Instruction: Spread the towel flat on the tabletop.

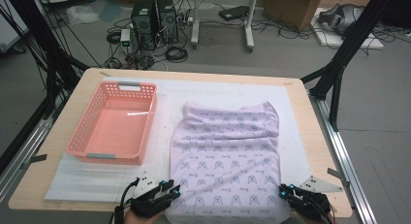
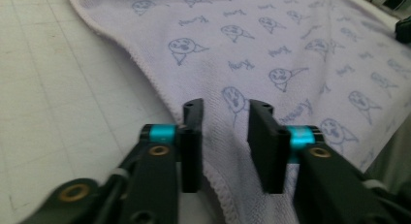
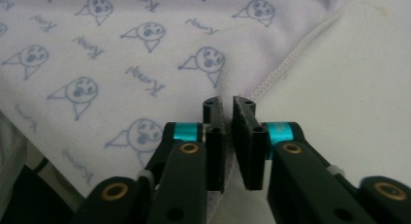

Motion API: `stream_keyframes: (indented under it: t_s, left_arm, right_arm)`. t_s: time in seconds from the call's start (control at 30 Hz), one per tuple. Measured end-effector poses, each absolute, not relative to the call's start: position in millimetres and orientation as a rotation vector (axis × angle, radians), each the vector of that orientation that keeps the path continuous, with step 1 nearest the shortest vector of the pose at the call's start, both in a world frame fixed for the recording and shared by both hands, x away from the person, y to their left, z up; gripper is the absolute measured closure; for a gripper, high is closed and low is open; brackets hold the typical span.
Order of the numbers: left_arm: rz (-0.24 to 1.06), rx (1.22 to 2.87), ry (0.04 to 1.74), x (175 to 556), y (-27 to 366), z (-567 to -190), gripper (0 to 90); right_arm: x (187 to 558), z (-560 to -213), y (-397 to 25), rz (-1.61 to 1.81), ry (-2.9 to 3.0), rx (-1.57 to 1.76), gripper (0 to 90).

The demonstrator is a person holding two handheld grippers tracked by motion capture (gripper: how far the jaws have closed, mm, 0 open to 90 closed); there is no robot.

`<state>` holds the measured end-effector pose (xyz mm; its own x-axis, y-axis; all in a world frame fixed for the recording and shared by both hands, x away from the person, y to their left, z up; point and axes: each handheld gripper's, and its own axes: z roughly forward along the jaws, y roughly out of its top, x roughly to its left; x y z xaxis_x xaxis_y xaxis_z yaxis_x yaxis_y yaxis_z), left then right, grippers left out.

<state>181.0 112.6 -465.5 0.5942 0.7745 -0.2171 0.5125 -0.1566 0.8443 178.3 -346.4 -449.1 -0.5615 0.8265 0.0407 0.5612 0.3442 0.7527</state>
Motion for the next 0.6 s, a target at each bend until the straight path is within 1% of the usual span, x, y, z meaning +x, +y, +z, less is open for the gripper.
stream_keyframes:
  t_s: [0.03, 0.07, 0.1, 0.23, 0.4, 0.6]
  left_arm:
    - [0.333, 1.821, 1.055, 180.8, 112.7, -465.6, 82.3]
    - [0.321, 1.814, 1.067, 181.2, 113.6, -465.6, 86.0]
    - [0.319, 1.814, 1.073, 181.3, 113.6, -465.0, 87.1]
    - [0.327, 1.825, 1.087, 177.1, 113.3, -462.5, 87.8]
    - [0.301, 1.802, 1.117, 170.1, 119.5, -461.1, 87.9]
    - [0.276, 1.815, 1.098, 155.3, 120.4, -459.6, 87.2]
  right_arm:
    - [178.3, -448.5, -346.3, 1.053, 2.269, 1.227, 85.0]
    - [178.6, -448.4, -346.6, 1.061, 2.272, 1.235, 85.3]
    - [179.2, -448.5, -348.0, 1.074, 2.274, 1.243, 85.7]
    - [177.9, -447.7, -351.1, 1.085, 2.287, 1.257, 86.1]
    - [170.9, -446.0, -356.9, 1.082, 2.308, 1.254, 86.2]
    - [155.6, -441.2, -360.2, 1.045, 2.345, 1.238, 86.2]
